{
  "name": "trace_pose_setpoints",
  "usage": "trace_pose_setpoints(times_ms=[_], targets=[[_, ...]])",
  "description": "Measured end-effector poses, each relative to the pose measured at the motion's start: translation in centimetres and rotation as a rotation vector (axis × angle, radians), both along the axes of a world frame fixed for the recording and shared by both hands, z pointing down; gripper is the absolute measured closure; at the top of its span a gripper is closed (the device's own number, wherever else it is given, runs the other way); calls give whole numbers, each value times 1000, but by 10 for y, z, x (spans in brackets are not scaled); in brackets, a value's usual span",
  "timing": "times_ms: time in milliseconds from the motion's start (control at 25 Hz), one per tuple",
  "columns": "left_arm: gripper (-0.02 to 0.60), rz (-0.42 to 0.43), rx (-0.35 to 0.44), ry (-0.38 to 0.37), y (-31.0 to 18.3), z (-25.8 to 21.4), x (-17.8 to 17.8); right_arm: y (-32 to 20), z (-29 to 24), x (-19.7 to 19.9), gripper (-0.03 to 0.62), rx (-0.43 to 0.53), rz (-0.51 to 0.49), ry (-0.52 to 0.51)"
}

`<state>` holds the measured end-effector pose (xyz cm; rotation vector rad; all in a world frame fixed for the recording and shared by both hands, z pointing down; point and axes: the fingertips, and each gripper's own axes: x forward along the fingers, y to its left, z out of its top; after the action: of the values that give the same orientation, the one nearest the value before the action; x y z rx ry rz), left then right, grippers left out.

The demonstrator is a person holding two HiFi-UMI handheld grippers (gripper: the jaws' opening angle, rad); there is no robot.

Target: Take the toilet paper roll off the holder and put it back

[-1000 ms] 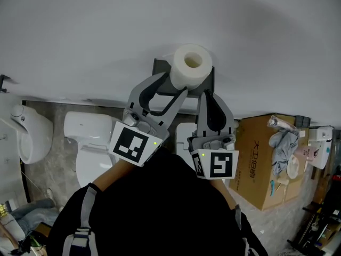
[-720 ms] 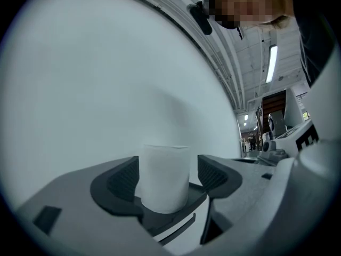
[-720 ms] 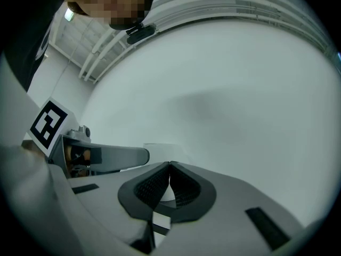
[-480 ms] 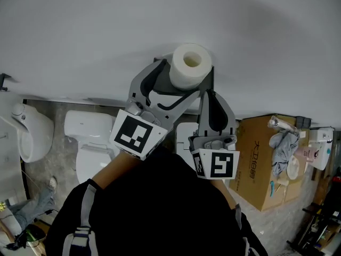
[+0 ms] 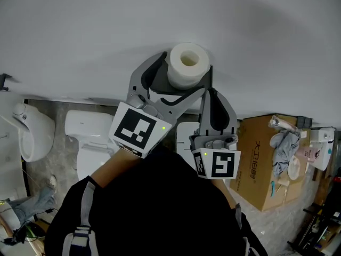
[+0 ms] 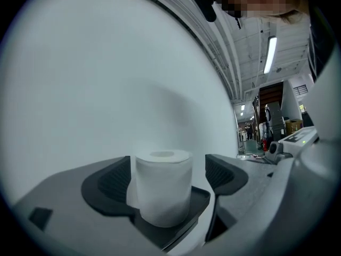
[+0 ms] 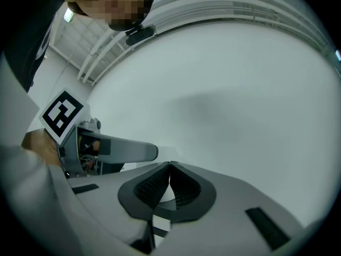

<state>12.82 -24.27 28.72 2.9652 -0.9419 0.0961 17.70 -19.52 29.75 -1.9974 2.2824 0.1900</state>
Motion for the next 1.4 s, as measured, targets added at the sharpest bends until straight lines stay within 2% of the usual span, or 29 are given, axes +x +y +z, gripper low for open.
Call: trace_pose_setpoints(times_ms=[240,440,760,1200,1280,1400], targets=[[143,-5,1,-29,-6,-1,7,-1,0,5,570,-3,1,1],[143,11,72,-78,-15,-6,13,-2,0,8,571,6,3,-13],[143,21,59,-118,-21,-6,20,-6,0,10,571,2,3,-22],[146,17,27,-112,-30,3,27,-11,4,12,571,-11,0,-20],[172,10,29,-103,-31,2,26,-12,4,12,570,-13,-1,-20],[179,10,36,-95,-31,2,27,-12,4,13,570,-10,1,-24]])
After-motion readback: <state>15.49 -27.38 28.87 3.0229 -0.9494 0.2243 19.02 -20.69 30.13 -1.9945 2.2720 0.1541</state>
